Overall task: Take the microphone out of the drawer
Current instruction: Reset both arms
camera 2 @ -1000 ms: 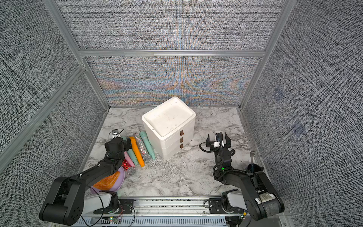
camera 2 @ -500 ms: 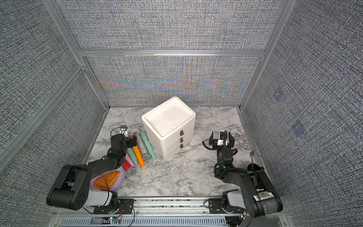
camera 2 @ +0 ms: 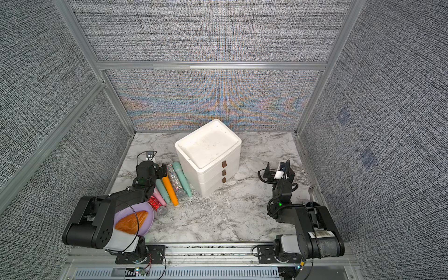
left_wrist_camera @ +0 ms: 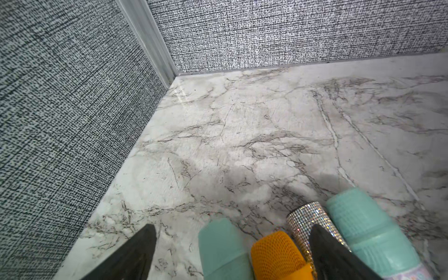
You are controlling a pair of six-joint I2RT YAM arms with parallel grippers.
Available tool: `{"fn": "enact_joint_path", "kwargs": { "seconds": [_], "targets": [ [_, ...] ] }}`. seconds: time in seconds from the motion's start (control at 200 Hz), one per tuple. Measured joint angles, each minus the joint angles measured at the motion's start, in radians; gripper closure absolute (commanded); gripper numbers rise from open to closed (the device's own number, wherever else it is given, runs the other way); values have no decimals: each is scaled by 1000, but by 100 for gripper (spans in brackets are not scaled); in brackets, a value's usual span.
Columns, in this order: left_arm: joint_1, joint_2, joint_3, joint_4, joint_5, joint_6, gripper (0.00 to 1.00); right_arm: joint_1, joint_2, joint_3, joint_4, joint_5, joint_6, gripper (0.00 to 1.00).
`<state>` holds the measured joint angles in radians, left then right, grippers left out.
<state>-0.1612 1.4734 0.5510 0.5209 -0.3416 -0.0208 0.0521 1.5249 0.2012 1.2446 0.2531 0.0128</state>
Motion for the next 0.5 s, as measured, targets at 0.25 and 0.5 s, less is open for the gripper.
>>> {"fn": "enact_joint_path", "kwargs": {
  "seconds": [0.25,0.5],
  "targets": [
    [28,11,22,-40,5,-29,0,0,-3,1,0,-14,3,2],
    [35,9,15,-51,26,-40,0,0,-5,1,0,-18,3,2]
  ]
}}
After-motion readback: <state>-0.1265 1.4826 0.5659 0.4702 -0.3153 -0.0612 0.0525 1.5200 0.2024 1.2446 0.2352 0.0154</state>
